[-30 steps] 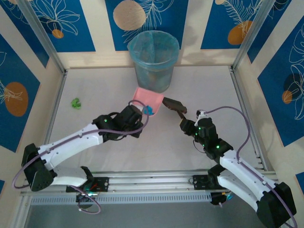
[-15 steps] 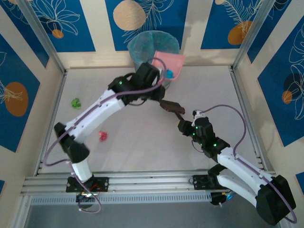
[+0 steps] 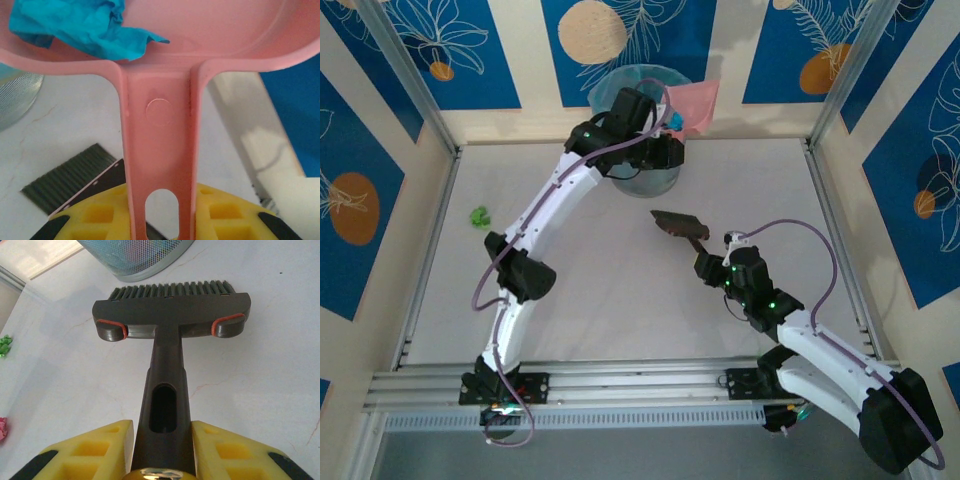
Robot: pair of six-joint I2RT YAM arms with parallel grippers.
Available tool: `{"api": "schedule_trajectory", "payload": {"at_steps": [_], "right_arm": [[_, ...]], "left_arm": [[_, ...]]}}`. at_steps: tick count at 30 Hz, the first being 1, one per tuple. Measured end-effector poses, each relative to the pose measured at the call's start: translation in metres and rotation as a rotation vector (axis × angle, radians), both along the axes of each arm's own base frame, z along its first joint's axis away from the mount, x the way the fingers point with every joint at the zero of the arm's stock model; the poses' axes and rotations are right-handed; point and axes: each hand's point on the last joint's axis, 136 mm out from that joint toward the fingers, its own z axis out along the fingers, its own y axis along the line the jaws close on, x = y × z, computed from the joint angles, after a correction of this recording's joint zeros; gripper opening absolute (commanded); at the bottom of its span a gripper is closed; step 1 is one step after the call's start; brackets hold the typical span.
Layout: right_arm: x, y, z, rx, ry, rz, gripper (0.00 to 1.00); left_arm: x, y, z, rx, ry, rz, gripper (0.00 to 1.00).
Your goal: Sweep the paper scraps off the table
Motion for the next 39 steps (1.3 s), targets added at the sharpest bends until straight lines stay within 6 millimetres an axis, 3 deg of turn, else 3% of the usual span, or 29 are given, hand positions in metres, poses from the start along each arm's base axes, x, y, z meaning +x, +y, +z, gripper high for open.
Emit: {"api": "schedule_trajectory", "payload": {"at_steps": [11,16,19,24,32,39], "right_arm": [[0.0,0.002,-0.001,-0.003,-0.001,0.006,0.0],[0.0,0.002,-0.001,-0.011,-0.003,0.011,0.0],[0.0,0.002,-0.001,-0.016,-0.006,0.013,0.0],[0.0,0.002,-0.001,-0.019,-0.007,0.015,0.0],[0.0,0.001,-0.001,-0.022,-0.009,0.016,0.0],[0.001,0.001,-0.001,-0.025,-0.01,0.012,0.0]], "left_arm": [[0.053,0.009,0.04,-0.372,0.132,0.075,0.0],[0.065,0.009,0.05,-0.49,0.199,0.102,0.0],[0.074,0.006,0.046,-0.562,0.252,0.128,0.0],[0.085,0.002,0.02,-0.632,0.385,0.189,0.0],[0.09,0.0,0.042,-0.736,0.391,0.187,0.0],[0.093,0.005,0.038,-0.774,0.428,0.2,0.0]]}}
